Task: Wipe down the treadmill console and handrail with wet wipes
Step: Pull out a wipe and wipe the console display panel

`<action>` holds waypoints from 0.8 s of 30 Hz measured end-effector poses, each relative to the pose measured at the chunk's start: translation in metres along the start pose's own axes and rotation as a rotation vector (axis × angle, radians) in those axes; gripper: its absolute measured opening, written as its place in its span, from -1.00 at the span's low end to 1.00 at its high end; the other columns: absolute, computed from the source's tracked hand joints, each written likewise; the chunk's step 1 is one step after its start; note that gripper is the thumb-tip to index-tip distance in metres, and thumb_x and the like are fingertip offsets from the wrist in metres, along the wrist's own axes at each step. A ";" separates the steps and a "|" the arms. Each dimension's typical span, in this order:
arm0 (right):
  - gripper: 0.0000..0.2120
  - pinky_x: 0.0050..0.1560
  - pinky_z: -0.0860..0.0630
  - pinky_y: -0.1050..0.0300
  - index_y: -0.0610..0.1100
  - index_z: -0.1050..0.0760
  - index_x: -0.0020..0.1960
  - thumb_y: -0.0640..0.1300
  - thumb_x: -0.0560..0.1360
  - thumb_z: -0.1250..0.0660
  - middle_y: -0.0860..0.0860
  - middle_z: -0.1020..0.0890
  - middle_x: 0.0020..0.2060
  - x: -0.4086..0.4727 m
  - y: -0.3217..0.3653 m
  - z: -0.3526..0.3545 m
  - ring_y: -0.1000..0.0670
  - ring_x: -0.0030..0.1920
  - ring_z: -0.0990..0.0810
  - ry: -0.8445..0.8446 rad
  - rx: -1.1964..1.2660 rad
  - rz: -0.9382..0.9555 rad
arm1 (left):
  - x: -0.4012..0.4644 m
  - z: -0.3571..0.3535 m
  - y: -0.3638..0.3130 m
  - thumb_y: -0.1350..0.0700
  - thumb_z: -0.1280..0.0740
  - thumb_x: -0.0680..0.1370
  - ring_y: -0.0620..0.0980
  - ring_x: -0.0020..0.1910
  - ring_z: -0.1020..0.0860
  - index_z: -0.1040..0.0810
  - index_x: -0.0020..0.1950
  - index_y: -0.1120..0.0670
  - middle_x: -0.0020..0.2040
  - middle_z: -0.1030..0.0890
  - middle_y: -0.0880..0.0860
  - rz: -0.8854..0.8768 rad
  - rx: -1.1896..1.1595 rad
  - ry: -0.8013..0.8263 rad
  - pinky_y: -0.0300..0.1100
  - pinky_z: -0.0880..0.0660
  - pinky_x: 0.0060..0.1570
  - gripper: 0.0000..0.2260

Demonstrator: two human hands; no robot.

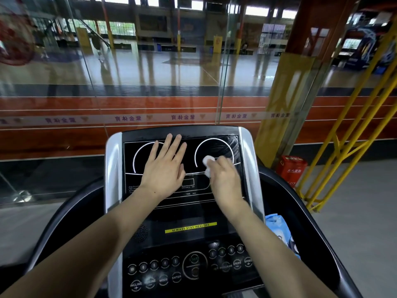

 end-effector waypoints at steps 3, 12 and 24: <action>-0.69 -0.16 -0.43 0.07 -0.06 -0.50 0.01 -0.43 0.44 -0.40 -0.01 -0.40 -0.25 0.002 -0.051 0.019 -0.08 -0.19 -0.44 -0.042 -0.087 -0.167 | -0.005 0.001 0.002 -0.05 -0.11 0.67 0.11 0.70 0.06 -0.13 0.69 0.06 0.71 -0.05 0.10 0.013 -0.010 -0.004 0.20 0.00 0.64 -0.41; -0.74 -0.28 -0.52 0.02 -0.17 -0.63 0.10 -0.36 0.45 -0.45 -0.05 -0.51 -0.19 0.000 0.039 -0.007 -0.11 -0.16 -0.51 -0.020 0.065 -0.049 | -0.013 0.005 0.009 -0.03 -0.15 0.67 0.13 0.70 0.05 -0.17 0.68 0.07 0.71 -0.08 0.12 0.039 -0.016 -0.011 0.21 -0.01 0.63 -0.42; -0.68 -0.25 -0.36 0.13 -0.23 -0.66 0.05 -0.46 0.33 -0.46 -0.11 -0.55 -0.21 0.011 0.035 -0.007 -0.16 -0.18 -0.54 -0.051 0.062 -0.206 | -0.028 0.015 0.029 -0.01 -0.21 0.65 0.18 0.69 -0.03 -0.21 0.67 0.08 0.69 -0.14 0.17 0.056 -0.011 -0.054 0.24 -0.05 0.63 -0.42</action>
Point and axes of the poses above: each hand's wrist, its own x-axis towards the middle knuckle, its own z-axis out of the back of the hand, y = z × x, the point moved 7 cm from there along x, towards the middle knuckle
